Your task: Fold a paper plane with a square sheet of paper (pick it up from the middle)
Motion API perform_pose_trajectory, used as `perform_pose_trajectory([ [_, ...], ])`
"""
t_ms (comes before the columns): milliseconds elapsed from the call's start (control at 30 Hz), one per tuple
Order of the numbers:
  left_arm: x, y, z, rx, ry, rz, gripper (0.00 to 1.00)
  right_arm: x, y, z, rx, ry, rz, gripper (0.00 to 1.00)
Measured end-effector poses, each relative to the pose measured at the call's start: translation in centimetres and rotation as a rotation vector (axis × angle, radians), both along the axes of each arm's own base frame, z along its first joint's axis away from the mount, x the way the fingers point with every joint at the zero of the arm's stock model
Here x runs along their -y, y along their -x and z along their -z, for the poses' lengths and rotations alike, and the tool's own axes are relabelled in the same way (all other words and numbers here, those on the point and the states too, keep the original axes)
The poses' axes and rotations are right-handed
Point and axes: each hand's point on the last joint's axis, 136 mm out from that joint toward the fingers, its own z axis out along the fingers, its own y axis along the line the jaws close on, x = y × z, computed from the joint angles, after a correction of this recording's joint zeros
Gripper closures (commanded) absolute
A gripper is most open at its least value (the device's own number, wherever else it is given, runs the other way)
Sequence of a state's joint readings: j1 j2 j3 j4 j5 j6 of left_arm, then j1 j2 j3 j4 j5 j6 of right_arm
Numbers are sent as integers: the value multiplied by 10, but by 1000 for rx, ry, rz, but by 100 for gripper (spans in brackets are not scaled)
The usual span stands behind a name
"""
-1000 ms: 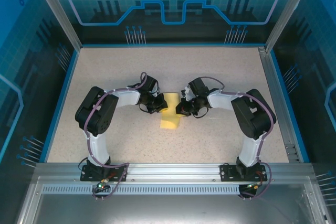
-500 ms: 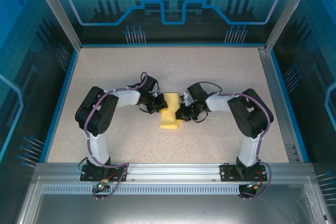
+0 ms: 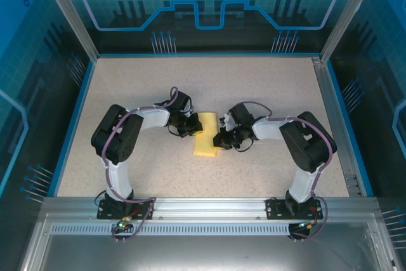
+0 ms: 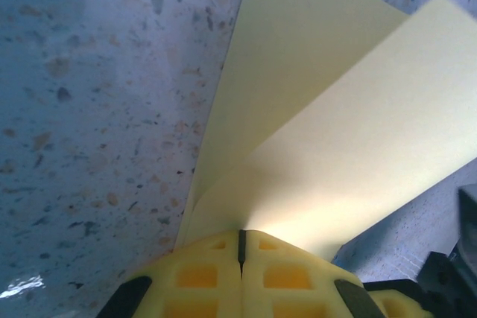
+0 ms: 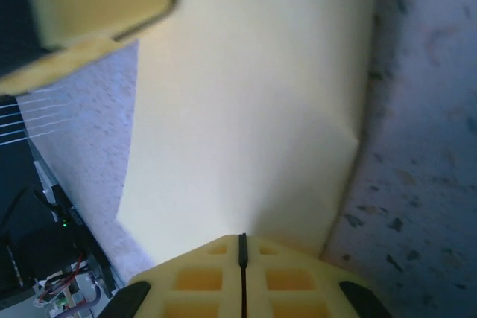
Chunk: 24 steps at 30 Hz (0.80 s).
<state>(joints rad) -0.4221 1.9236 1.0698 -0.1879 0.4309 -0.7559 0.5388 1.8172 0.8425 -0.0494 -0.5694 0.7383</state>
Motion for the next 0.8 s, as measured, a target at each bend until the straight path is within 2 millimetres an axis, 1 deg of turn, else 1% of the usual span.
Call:
perform_pose_trajectory([
  [67, 0, 0, 0, -2, -1, 0, 100, -1, 2, 4, -14, -4, -4, 95],
  [267, 0, 0, 0, -6, -3, 1, 100, -1, 3, 3, -6, 5, -5, 94],
  [400, 0, 0, 0, -5, -3, 3, 100, -1, 7, -2, 12, 23, -8, 93],
  [533, 0, 0, 1, -5, -4, 4, 100, -6, 13, -7, 16, 11, -16, 93],
  [633, 0, 0, 0, -4, -3, 4, 100, -8, 17, -3, 6, 17, -22, 93],
  [733, 0, 0, 1, -6, -4, 4, 100, -7, 18, 5, -7, 30, -20, 93],
  [800, 0, 0, 0, -5, -5, 5, 100, -7, 18, 5, -6, 31, -21, 93],
])
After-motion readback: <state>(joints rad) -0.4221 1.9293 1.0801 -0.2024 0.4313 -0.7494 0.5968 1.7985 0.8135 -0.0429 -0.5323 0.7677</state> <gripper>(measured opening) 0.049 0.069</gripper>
